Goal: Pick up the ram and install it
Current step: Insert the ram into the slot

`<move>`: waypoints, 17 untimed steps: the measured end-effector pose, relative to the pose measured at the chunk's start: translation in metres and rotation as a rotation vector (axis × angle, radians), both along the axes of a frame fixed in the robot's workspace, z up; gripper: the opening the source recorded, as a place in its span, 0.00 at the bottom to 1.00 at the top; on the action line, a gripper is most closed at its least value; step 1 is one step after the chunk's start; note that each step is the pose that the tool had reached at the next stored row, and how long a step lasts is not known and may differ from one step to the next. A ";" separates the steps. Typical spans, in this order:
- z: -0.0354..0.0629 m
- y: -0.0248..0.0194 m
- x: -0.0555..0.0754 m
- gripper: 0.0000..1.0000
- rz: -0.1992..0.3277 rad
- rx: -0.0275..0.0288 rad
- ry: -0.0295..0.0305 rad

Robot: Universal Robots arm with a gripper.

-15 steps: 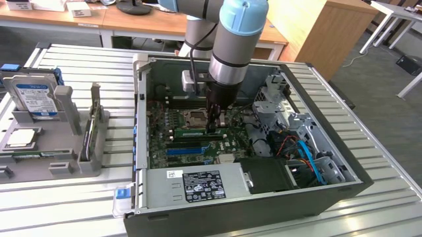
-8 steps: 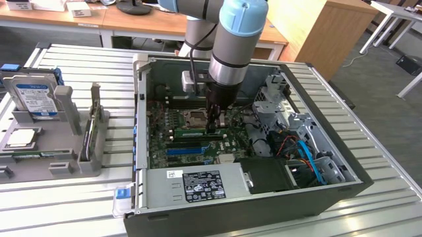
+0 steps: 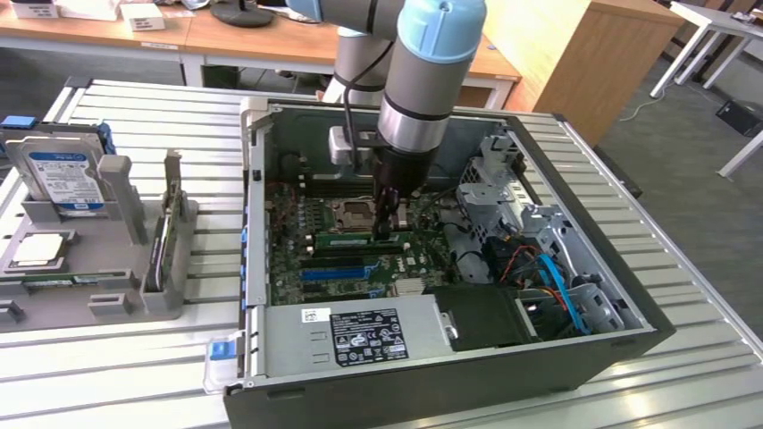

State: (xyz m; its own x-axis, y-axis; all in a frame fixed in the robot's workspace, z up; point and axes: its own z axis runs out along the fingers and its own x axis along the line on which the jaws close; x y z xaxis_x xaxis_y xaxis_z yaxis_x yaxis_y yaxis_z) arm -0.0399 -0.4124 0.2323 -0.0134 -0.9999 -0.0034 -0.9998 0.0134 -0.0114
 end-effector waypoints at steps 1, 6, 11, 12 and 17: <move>0.0000 0.0000 0.000 0.12 0.000 0.0000 -0.0001; 0.0002 -0.0001 0.000 0.12 0.000 -0.0003 0.0013; 0.0001 -0.0001 0.000 0.12 0.000 -0.0003 0.0045; 0.0001 0.0000 0.000 0.12 0.000 -0.0002 0.0044; 0.0001 -0.0001 0.001 0.12 0.003 -0.0002 0.0044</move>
State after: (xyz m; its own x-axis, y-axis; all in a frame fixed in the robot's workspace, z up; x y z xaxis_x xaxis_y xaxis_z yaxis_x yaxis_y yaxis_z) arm -0.0391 -0.4125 0.2324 -0.0101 -0.9999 -0.0032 -0.9999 0.0102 -0.0070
